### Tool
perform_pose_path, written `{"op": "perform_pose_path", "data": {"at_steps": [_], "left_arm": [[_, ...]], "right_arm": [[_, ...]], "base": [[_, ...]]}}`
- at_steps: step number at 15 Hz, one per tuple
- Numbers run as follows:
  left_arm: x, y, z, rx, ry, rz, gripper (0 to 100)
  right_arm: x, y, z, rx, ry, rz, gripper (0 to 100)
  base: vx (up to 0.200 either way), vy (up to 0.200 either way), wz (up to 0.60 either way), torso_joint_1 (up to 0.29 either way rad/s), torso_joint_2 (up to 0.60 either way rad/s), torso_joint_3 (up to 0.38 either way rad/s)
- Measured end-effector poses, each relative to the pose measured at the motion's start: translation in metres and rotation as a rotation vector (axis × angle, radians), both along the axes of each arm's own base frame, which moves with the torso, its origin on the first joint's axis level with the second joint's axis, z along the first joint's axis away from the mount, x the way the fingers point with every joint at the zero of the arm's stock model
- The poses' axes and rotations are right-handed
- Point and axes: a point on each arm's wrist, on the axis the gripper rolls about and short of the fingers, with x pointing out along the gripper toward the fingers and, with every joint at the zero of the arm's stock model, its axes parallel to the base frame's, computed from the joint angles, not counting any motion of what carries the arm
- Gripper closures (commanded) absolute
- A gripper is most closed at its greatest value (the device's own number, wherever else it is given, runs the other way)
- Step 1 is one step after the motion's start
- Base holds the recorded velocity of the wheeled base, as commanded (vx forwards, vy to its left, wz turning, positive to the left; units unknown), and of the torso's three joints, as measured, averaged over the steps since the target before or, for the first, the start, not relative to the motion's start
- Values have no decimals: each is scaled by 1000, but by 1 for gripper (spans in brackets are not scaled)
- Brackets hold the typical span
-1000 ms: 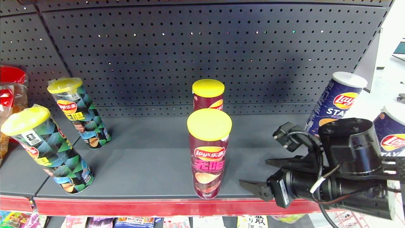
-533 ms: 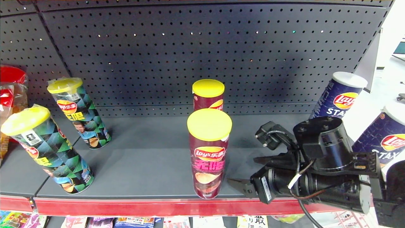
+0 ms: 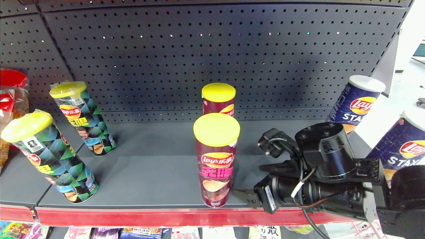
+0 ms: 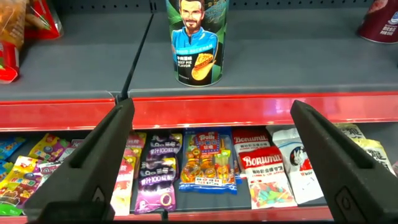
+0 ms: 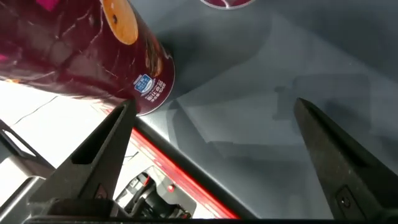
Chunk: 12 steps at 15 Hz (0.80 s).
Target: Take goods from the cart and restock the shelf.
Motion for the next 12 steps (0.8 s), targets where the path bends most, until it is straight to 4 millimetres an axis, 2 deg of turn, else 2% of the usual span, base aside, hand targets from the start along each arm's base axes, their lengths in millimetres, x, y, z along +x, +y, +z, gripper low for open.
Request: {"op": "perform_pose_path", "data": {"at_steps": [8,12], "left_arm": [[0,0,0,0,0,0,0],[0,0,0,0,0,0,0]], "right_arm": [[4,4,-1,-7,-6,6,0],[-9,-13,3,-1,-13,-2,0]], "base": [[0,0,0,0,0,0],[0,0,0,0,0,0]]}}
